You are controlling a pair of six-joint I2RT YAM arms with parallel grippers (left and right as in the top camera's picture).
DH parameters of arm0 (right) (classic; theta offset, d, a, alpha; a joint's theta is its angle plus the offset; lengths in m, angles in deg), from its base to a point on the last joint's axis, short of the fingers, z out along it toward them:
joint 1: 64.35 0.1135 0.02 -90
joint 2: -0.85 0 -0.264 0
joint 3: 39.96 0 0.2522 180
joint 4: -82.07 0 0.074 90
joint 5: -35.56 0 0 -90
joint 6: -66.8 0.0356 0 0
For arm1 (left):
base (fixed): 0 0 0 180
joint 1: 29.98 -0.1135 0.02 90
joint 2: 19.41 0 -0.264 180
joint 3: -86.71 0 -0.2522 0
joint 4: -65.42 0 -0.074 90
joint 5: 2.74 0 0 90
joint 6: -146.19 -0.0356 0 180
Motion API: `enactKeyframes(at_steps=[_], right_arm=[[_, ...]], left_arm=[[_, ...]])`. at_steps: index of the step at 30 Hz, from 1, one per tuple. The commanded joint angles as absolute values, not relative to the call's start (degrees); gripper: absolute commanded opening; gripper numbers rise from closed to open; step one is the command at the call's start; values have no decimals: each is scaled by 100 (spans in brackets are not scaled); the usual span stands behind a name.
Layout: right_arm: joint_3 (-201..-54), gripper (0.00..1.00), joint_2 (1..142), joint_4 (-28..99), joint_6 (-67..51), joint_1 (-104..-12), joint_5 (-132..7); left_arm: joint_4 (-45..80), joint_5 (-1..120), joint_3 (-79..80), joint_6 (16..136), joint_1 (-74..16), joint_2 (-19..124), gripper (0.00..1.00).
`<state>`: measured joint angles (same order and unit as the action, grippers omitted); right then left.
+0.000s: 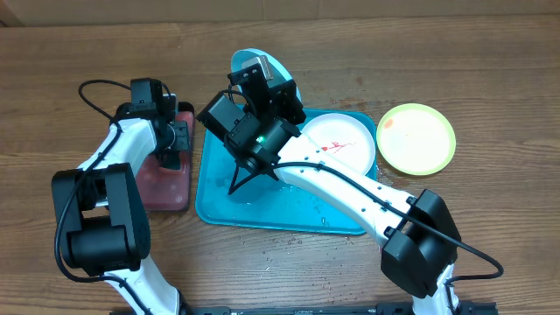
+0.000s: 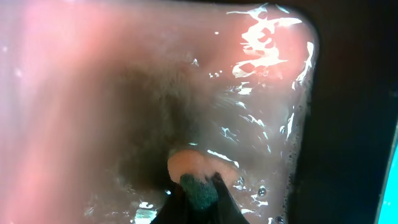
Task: Clean dirty plates on tray and stack at the side
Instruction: 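Carry the light blue plate right toward the yellow plate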
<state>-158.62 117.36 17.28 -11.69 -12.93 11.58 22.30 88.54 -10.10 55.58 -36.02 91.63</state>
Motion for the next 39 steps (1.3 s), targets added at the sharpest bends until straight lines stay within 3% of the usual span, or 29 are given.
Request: enactKeyframes(at_steps=[1, 2, 3, 4, 6, 13, 15, 17, 19, 20, 22, 31, 32, 33, 34, 35, 39], right_arm=[[-16026, 4, 11441, 1763, -1141, -1271, 1234], [-16024, 4, 11441, 1763, -1141, -1271, 1234], [-16024, 4, 11441, 1763, -1141, -1269, 1234], [-16026, 4, 11441, 1766, -1141, -1269, 1234], [-16026, 4, 11441, 1766, -1139, -1271, 1234], [-16024, 4, 11441, 1766, -1139, -1271, 1234], [-16024, 4, 11441, 1763, -1139, -1271, 1234], [-16026, 4, 11441, 1763, -1139, -1271, 1234], [-16024, 4, 11441, 1763, -1139, -1271, 1234], [-16026, 4, 11441, 1763, -1139, -1271, 1232], [-16024, 4, 11441, 1761, -1139, -1271, 1234], [-16024, 4, 11430, 1763, -1121, -1271, 1127], [-16024, 4, 11430, 1766, -1121, -1271, 1129], [-16024, 4, 11426, 1766, -1121, -1271, 1129], [-16024, 4, 11411, 1766, -1121, -1271, 1131], [-16026, 4, 11408, 1768, -1123, -1271, 1134], [-16026, 4, 11371, 1766, -1125, -1265, 1153]], left_arm=[[2057, 9081, -720, 5552, -3650, 8936, 9], [1987, 9077, -713, 5554, -3650, 8903, 40], [1880, 9026, -713, 5554, -3650, 8885, 77], [1753, 9000, -713, 5558, -3650, 8890, 93], [1508, 9000, -718, 5556, -3639, 8918, 87], [988, 9026, -943, 5554, -3635, 8933, 85], [999, 9026, -1048, 5554, -3635, 8936, 80], [1012, 9029, -1093, 5552, -3635, 8936, 66], [1010, 9046, -1093, 5552, -3635, 8936, 39], [1008, 9083, -1093, 5552, -3635, 8936, 16], [988, 9147, -1093, 5552, -3635, 8936, 4], [687, 9610, -648, 5899, -3644, 8842, 4], [649, 9536, -569, 5899, -3644, 8813, 15], [612, 9418, -488, 5899, -3644, 8776, 50], [562, 9282, -409, 5899, -3644, 8735, 72], [529, 9173, -348, 5899, -3644, 8708, 77], [481, 8801, -254, 5899, -3644, 8597, 81]])
